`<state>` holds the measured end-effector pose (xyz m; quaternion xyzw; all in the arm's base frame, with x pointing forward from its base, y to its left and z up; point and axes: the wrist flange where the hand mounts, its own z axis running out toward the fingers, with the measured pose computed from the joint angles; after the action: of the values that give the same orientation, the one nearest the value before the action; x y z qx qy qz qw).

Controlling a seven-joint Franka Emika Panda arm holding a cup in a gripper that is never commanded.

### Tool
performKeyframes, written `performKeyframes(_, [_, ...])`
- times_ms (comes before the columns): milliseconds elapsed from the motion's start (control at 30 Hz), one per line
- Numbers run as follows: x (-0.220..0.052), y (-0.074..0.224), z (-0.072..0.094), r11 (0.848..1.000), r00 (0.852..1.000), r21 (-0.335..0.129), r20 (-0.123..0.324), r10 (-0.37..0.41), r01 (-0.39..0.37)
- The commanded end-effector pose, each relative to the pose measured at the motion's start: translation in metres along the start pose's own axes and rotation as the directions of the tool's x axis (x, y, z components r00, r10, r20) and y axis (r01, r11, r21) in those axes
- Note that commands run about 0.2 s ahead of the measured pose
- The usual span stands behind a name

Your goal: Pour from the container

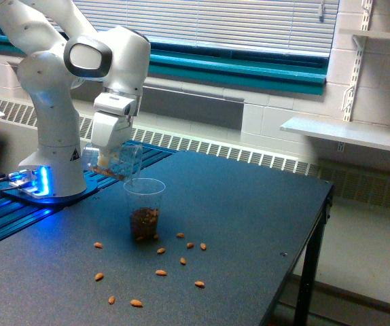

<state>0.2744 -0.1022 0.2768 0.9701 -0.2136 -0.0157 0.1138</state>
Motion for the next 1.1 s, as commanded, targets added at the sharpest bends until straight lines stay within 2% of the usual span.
performKeyframes(33, [0.019,0.007,0.006,0.976,0.972,-0.014,0.087,0.218,-0.218])
performKeyframes(1100, [0.022,-0.003,-0.003,0.985,0.984,-0.003,0.045,0.172,-0.172])
